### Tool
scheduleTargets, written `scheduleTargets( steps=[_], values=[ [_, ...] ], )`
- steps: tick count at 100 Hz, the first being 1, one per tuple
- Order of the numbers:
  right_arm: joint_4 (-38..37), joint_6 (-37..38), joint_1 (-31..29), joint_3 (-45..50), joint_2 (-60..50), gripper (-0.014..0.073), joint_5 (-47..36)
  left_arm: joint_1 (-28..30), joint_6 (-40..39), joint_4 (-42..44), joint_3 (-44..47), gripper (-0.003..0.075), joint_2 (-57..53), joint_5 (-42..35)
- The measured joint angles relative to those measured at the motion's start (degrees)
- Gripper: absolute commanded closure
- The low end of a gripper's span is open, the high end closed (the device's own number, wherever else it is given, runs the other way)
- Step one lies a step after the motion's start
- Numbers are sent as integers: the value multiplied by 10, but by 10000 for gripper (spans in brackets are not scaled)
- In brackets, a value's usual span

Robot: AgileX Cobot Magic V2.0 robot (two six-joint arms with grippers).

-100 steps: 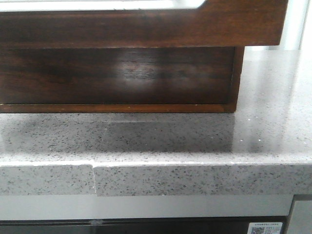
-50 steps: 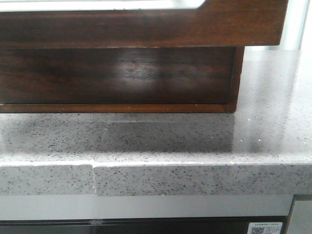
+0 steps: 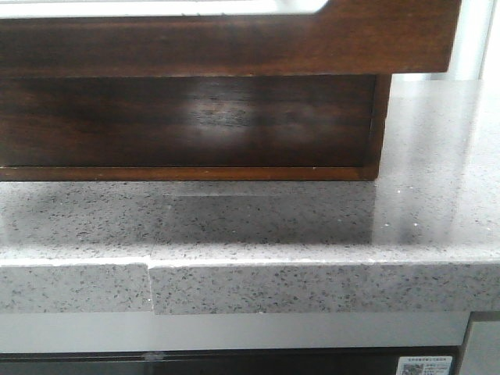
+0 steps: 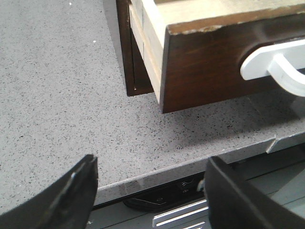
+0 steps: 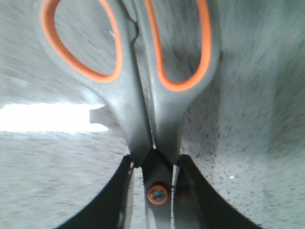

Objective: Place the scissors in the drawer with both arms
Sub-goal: 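Carry the scissors with the right gripper over the open drawer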

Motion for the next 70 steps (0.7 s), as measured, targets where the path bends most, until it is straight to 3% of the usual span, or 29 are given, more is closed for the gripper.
scheduleTargets(
  steps=[37, 70],
  values=[
    [5, -6, 130, -127, -163, 615, 17, 0, 0, 1, 0, 281, 0, 0],
    [34, -59, 307, -186, -257, 615, 30, 0, 0, 1, 0, 281, 0, 0]
  ],
)
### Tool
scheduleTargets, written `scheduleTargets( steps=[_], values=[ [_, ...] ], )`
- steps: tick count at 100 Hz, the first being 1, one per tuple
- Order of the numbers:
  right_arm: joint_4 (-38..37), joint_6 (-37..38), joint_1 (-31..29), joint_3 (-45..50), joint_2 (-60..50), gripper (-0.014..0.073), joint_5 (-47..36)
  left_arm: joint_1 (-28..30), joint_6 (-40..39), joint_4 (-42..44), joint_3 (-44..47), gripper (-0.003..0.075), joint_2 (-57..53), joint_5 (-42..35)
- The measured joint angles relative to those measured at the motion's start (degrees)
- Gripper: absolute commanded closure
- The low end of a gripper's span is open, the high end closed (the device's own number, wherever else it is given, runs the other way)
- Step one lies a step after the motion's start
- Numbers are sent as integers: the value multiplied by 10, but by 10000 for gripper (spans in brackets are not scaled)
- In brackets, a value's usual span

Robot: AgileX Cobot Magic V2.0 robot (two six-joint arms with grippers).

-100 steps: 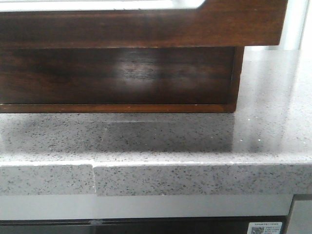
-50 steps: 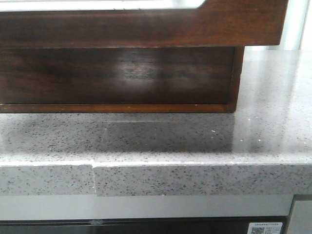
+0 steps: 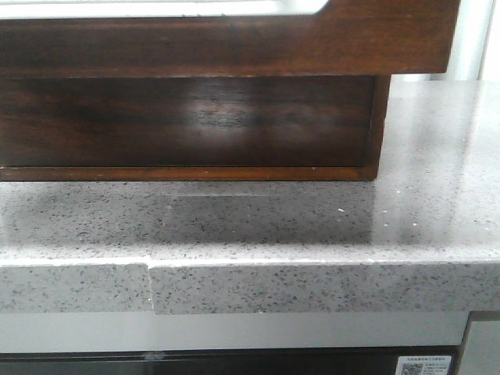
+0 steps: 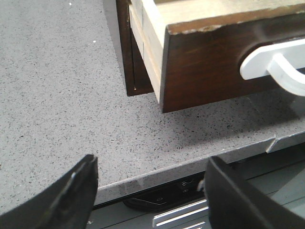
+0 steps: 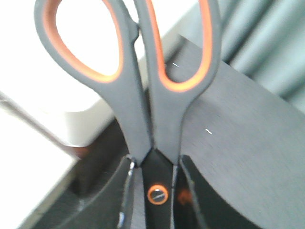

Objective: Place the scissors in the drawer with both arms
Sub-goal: 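Carry the scissors with the right gripper over the open drawer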

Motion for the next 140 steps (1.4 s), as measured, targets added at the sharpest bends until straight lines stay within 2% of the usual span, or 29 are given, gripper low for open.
scheduleTargets(
  steps=[15, 41, 52, 67, 92, 140],
  values=[
    [19, -36, 113, -1, -4, 615, 3, 0, 0, 0, 0, 281, 0, 0],
    [22, -98, 266, -1, 38, 615, 4, 0, 0, 0, 0, 281, 0, 0],
    [-14, -116, 324, -1, 76, 615, 4, 0, 0, 1, 0, 281, 0, 0],
    [-111, -120, 393, -1, 134, 615, 4, 0, 0, 0, 0, 281, 0, 0],
    [-199, -120, 413, -1, 203, 615, -1, 0, 0, 1, 0, 281, 0, 0],
    [-235, -120, 413, -1, 229, 614, -4, 0, 0, 1, 0, 281, 0, 0]
  ],
)
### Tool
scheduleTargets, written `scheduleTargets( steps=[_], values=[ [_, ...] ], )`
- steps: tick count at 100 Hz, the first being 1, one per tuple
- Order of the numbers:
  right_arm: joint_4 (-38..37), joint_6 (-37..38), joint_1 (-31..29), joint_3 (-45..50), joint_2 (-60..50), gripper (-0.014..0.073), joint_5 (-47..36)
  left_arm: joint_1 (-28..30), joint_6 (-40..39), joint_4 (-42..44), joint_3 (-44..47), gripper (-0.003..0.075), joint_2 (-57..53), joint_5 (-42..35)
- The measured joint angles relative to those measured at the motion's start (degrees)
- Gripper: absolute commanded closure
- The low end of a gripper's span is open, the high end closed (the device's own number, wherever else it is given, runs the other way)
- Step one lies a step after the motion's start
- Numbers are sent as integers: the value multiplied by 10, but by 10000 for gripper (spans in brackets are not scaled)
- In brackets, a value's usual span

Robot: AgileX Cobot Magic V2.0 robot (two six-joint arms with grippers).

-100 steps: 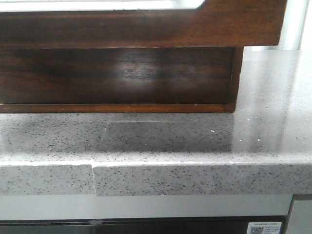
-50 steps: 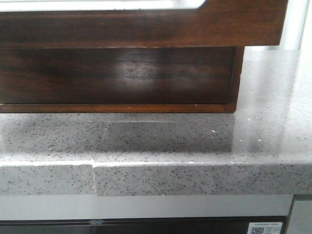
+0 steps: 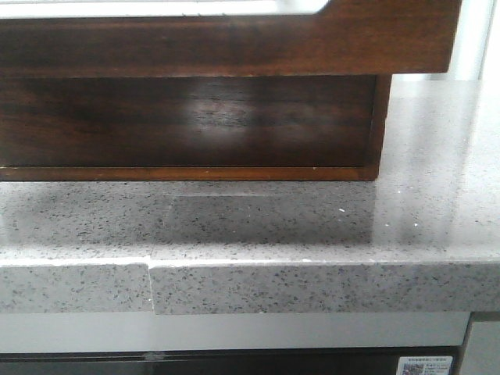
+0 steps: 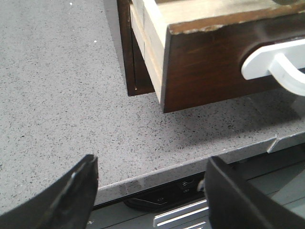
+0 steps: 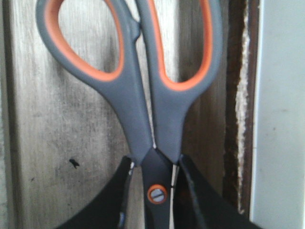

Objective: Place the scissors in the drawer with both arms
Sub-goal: 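Carry the scissors with the right gripper over the open drawer, then lower the scissors into the drawer and open the right gripper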

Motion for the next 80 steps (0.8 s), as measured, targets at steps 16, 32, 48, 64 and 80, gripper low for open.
scheduleTargets(
  steps=[16, 32, 48, 64, 80],
  values=[
    [-1, 0, 0, 0, 10, 614, 0, 0, 0, 0, 0, 281, 0, 0],
    [-2, 0, 0, 1, 23, 613, -1, 0, 0, 0, 0, 281, 0, 0],
    [-3, 0, 0, 1, 23, 542, -1, 0, 0, 0, 0, 281, 0, 0],
    [-4, 0, 0, 1, 24, 410, -1, 0, 0, 0, 0, 281, 0, 0],
    [-6, 0, 0, 1, 26, 402, -2, 0, 0, 0, 0, 281, 0, 0]
  ],
)
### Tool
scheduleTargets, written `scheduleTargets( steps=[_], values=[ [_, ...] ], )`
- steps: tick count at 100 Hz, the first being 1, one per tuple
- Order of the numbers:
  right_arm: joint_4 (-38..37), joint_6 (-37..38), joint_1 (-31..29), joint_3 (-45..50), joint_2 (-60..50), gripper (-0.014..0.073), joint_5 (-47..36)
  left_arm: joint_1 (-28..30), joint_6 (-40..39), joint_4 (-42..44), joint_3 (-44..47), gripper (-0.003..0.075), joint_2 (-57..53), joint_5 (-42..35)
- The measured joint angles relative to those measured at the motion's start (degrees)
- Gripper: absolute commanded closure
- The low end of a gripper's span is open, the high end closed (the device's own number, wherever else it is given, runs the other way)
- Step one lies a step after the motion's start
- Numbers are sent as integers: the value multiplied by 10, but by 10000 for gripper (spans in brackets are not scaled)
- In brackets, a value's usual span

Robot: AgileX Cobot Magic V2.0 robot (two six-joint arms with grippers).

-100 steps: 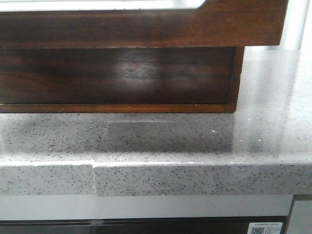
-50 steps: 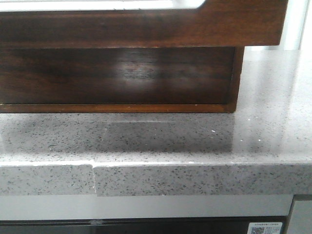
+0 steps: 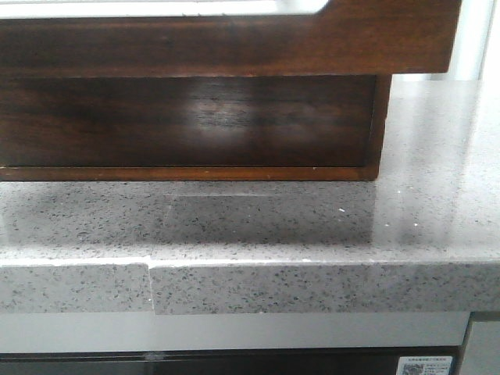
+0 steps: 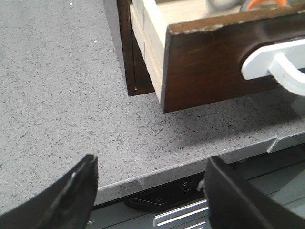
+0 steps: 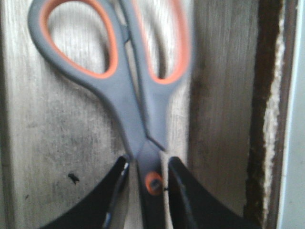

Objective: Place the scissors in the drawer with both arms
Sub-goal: 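Lower the scissors into the drawer and open the right gripper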

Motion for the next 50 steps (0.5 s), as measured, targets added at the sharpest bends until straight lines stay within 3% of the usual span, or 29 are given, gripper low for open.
scheduleTargets(
  steps=[27, 50],
  values=[
    [-1, 9, 0, 0, -12, 403, 0, 0, 0, 0, 0, 281, 0, 0],
    [-1, 96, -1, 0, -101, 403, 0, 0, 0, 0, 0, 281, 0, 0]
  ],
)
